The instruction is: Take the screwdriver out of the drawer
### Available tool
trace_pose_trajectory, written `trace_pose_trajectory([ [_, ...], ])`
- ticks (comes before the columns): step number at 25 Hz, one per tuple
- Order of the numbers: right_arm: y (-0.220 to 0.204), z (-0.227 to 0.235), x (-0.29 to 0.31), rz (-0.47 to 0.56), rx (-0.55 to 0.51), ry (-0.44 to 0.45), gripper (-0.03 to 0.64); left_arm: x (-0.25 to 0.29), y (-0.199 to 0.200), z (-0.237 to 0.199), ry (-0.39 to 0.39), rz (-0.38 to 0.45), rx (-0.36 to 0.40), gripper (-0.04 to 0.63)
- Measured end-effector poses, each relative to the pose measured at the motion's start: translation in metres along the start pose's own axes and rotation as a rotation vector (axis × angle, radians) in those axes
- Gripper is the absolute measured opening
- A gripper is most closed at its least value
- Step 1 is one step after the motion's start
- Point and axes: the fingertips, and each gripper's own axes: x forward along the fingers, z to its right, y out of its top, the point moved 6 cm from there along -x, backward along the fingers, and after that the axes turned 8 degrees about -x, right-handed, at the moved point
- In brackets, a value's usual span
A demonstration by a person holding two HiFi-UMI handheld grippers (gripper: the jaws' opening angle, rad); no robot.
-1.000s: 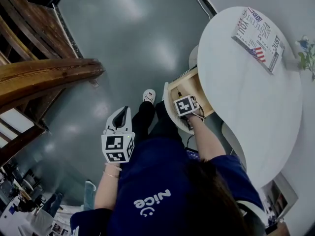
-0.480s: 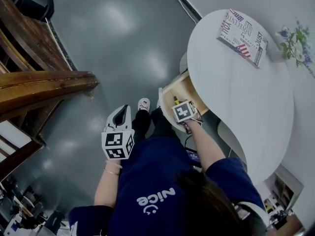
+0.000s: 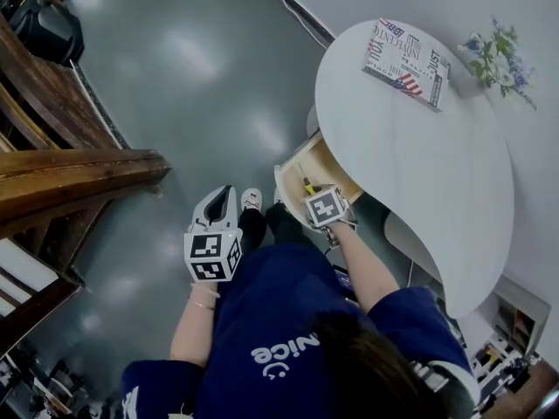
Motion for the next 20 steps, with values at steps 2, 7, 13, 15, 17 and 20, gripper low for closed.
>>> trace_pose_trajectory([
  [2, 0.001, 0.001, -0.008, 0.022, 0.019, -0.011, 0.083, 0.002, 0.001, 0.003, -0.018, 0.003, 0.009, 0.005],
  [7, 0.0, 0.0, -0.032, 0.067, 0.075, -0.026, 0.083, 0.01, 0.006, 0.013, -0.075, 0.012, 0.032, 0.005],
  [13, 0.006, -0.007, -0.057, 0.154, 0.068, -0.051, 0.083, 0.017, 0.017, 0.023, -0.135, 0.024, 0.064, 0.005],
  [15, 0.009, -0.01, -0.064, 0.183, 0.08, -0.062, 0.083, 0.019, 0.02, 0.025, -0.153, 0.028, 0.079, 0.005],
  [17, 0.012, -0.015, -0.071, 0.209, 0.093, -0.073, 0.083, 0.02, 0.023, 0.027, -0.168, 0.032, 0.098, 0.005],
  [20, 0.017, -0.02, -0.081, 0.248, 0.099, -0.092, 0.083, 0.022, 0.027, 0.032, -0.196, 0.035, 0.123, 0.005],
])
